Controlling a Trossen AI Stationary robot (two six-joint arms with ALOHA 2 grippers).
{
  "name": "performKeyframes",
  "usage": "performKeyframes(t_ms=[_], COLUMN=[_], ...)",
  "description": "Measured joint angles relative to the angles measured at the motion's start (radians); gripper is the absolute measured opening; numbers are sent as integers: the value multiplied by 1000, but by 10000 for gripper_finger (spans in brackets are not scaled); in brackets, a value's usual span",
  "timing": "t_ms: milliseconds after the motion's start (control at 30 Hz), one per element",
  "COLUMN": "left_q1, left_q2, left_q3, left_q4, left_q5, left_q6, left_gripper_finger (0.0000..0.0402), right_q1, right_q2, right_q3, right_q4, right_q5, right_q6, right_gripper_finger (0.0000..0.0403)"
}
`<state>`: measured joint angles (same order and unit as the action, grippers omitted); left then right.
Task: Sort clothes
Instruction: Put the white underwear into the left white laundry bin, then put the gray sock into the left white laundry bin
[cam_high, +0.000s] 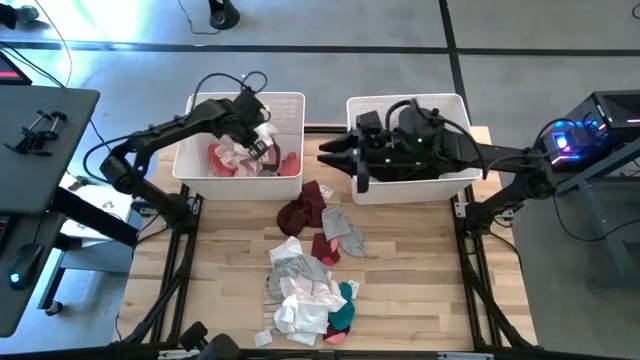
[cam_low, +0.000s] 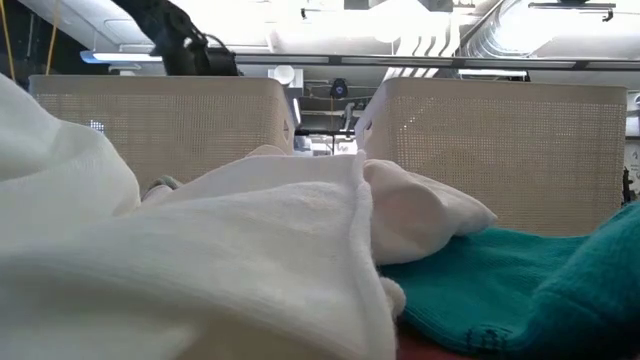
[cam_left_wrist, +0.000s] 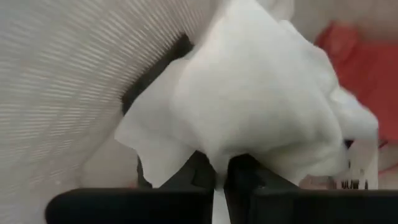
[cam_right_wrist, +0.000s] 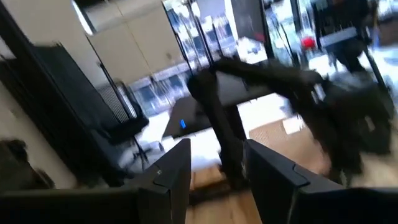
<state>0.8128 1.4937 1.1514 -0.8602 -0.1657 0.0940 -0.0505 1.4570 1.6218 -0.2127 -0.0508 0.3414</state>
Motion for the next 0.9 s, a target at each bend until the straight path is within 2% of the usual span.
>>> performKeyframes(t_ms=[200,367,467,633,800,900], left_q1=[50,74,75,22,-92,-159], left_q2=[-106,-212,-283,-413,-532,-585], left_q3=[32,34,34,34,34,34], left_q4=[1,-12,-26,-9,16,30], left_q5=[81,164,244,368,376,375], left_q6=[-59,-115,-146,-184,-223,-250], left_gripper_finger=[77,152,181,191,179,172], right_q1=[0,0,0,13,79,126], right_q2=[-11,-10,-9,3,68,131], right_q3=[0,0,0,0,0,0], right_q4=[-212,-316,-353,-419,-584,-691], right_q5=[122,152,165,133,-33,-98], right_q6=[52,77,78,55,-100,-115], right_gripper_finger=[135,135,135,135,135,135])
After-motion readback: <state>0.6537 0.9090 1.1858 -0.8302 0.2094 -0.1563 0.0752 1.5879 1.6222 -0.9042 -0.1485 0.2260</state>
